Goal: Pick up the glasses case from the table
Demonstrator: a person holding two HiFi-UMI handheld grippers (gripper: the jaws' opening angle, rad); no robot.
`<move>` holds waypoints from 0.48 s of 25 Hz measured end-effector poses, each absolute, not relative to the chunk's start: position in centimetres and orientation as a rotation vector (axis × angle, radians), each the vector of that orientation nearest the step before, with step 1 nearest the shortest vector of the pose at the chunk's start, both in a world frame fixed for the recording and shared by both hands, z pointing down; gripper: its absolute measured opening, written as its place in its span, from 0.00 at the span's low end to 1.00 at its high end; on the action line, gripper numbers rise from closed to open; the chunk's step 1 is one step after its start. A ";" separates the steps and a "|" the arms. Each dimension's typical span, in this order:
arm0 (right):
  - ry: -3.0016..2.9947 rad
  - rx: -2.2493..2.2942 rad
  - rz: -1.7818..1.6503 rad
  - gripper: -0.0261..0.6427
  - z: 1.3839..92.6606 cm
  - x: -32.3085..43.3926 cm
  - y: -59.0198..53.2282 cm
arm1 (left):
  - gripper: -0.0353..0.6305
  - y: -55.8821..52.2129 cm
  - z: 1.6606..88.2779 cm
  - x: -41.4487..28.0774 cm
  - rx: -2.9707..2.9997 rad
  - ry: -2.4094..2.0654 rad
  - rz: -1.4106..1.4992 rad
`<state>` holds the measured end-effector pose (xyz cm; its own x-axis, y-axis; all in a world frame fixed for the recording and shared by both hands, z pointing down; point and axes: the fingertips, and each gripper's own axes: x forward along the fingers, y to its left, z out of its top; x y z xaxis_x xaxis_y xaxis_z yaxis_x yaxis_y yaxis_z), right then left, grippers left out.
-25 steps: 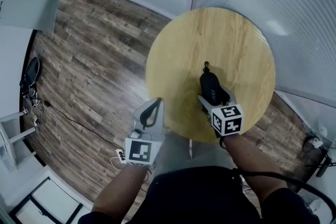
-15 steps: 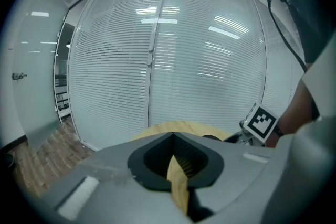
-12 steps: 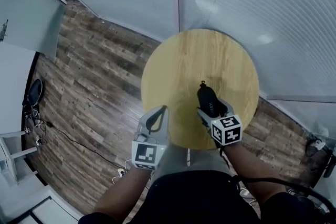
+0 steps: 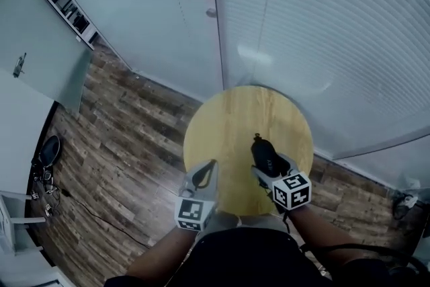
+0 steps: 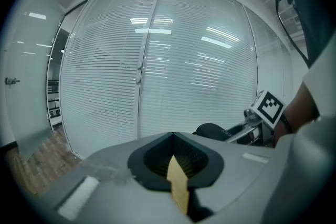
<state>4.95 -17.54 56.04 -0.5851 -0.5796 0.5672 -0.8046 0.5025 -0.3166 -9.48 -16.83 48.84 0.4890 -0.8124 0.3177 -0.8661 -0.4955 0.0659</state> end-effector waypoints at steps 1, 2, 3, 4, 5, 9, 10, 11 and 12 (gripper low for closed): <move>-2.378 1.154 0.790 0.58 54.9 5.4 -17.3 | 0.06 -16.5 48.2 -9.2 2.528 -1.433 0.350; -2.394 1.162 0.786 0.58 53.9 5.9 -17.1 | 0.06 -16.1 47.7 -8.9 2.541 -1.425 0.340; -2.410 1.171 0.779 0.57 52.8 6.4 -16.9 | 0.06 -15.8 47.1 -8.6 2.555 -1.419 0.334; -2.424 1.177 0.771 0.57 51.8 6.8 -16.8 | 0.06 -15.6 46.6 -8.4 2.569 -1.416 0.329; -2.439 1.180 0.761 0.57 50.8 7.2 -16.7 | 0.06 -15.4 46.1 -8.3 2.580 -1.416 0.323; -2.493 1.168 0.707 0.57 47.7 8.1 -15.8 | 0.06 -14.9 43.6 -8.4 2.602 -1.441 0.267; -2.502 1.164 0.688 0.57 47.1 8.3 -15.4 | 0.06 -14.8 42.9 -8.4 2.606 -1.447 0.252; -2.514 1.160 0.671 0.57 46.6 8.5 -15.0 | 0.06 -14.6 42.4 -8.3 2.615 -1.452 0.242; -2.528 1.157 0.656 0.57 46.0 8.7 -14.5 | 0.06 -14.4 42.0 -8.3 2.626 -1.457 0.236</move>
<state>8.71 -14.53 45.99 -0.6382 -0.6380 0.4310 -0.7671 0.5750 -0.2846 -8.27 -14.39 42.02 0.5219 -0.8296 0.1984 -0.8499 -0.5257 0.0374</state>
